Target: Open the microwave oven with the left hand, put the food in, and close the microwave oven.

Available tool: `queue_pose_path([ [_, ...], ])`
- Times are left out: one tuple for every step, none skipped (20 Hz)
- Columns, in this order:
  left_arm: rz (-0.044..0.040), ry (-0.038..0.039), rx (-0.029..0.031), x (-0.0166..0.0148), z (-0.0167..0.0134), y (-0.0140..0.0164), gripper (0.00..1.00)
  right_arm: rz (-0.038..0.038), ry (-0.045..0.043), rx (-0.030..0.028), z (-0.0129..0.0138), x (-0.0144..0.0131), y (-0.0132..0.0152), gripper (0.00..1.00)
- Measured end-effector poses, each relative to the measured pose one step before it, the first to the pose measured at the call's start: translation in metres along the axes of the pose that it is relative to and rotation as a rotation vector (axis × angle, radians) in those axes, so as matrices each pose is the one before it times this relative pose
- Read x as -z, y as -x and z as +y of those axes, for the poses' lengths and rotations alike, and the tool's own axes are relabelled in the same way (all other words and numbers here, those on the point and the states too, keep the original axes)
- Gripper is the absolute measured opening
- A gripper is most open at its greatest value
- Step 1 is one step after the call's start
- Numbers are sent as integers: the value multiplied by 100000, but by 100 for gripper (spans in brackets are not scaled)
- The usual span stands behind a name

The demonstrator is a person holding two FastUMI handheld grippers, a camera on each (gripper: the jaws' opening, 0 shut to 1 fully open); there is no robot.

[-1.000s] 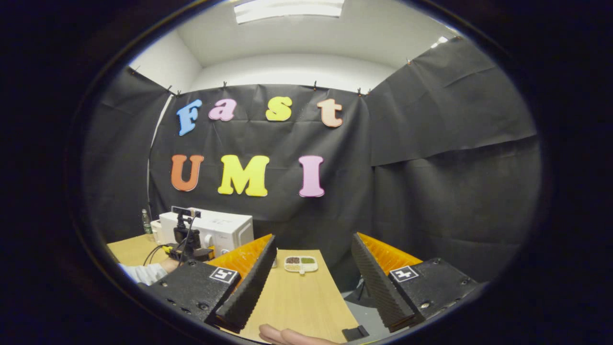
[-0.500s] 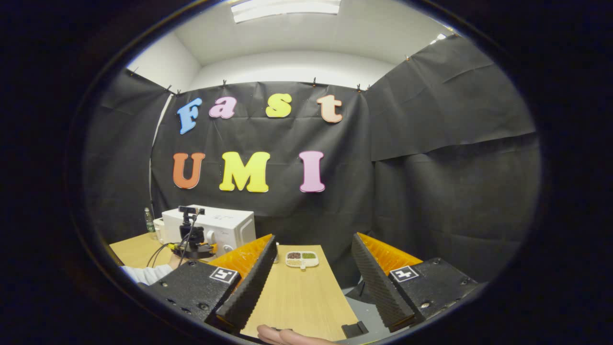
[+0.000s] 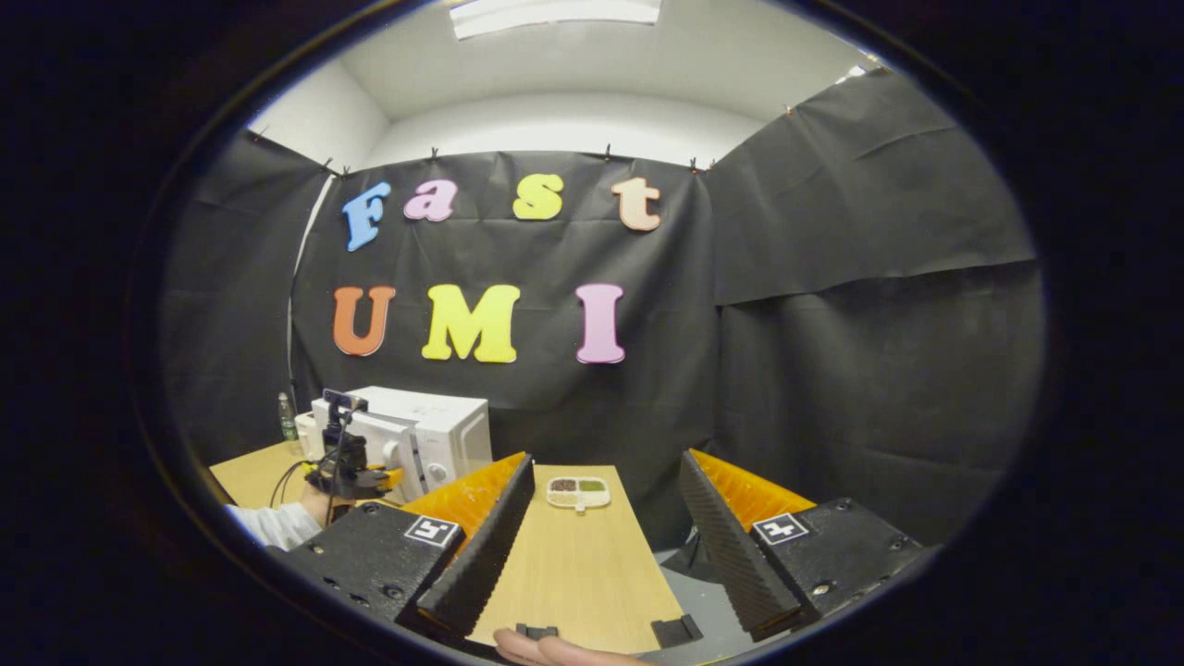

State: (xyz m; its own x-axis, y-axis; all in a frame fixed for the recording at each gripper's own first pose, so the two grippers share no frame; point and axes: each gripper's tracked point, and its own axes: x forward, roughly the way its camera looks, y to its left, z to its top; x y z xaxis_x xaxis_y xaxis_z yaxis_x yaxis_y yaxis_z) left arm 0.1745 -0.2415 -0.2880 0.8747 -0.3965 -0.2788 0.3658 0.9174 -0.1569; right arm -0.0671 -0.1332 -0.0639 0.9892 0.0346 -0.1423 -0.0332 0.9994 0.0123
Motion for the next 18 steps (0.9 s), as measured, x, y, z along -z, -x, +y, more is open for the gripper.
queue_pose_path([
  [-403, -607, 538, 145, 232, 1126, 14, 466, -696, -562, 334, 173, -152, 90],
  [-767, -1440, 161, 73, 179, 1228, 14, 578, -606, -689, 323, 106, -122, 100],
  [-211, -1021, -82, 225, 328, 1077, 14, 129, -269, -753, 451, 197, -128, 100],
  [-936, -187, 103, 213, 326, 942, 14, 22, -165, -214, 372, 18, -95, 100],
  [-336, 4, 440, 218, 262, 1131, 14, 234, 4, -173, 241, 203, -122, 100],
  [-448, -100, 495, 167, 320, 916, 16, 539, 239, -304, 409, 140, -153, 100],
  [-646, -585, 823, 214, 452, 917, 16, 738, 184, -303, 405, 305, -172, 100],
  [-465, -718, 892, 117, 375, 1041, 16, 727, 176, -436, 425, 201, -240, 90],
  [-713, 94, 983, 186, 413, 1032, 16, 521, 87, -387, 436, 220, -184, 90],
  [-64, 691, 466, 331, 565, 1116, 17, 251, 121, -397, 447, 88, -207, 100],
  [-989, 502, 237, 73, 628, 1124, 16, 4, 227, -452, 469, 100, -179, 100],
  [256, 164, -310, 308, 668, 1244, 16, 116, 152, -413, 505, 115, -124, 100],
  [-878, -533, -769, 70, 936, 1375, 20, -43, 173, -711, 621, 204, -161, 100],
  [-1366, -479, -1102, 8, 1118, 1592, 20, 178, 280, -967, 717, 183, -117, 100],
  [202, 186, -1583, 450, 1232, 1681, 20, 212, 455, -1340, 852, 287, -176, 100],
  [612, -29, -1618, 546, 1271, 1537, 24, 465, 542, -1165, 757, 289, -170, 100],
  [-339, -752, -4038, 271, 1687, 1633, 38, 648, 548, -1094, 731, 337, -332, 100],
  [-114, -1204, -4696, 254, 2235, 1992, 56, 1595, 687, -1382, 1035, 609, -722, 100],
])
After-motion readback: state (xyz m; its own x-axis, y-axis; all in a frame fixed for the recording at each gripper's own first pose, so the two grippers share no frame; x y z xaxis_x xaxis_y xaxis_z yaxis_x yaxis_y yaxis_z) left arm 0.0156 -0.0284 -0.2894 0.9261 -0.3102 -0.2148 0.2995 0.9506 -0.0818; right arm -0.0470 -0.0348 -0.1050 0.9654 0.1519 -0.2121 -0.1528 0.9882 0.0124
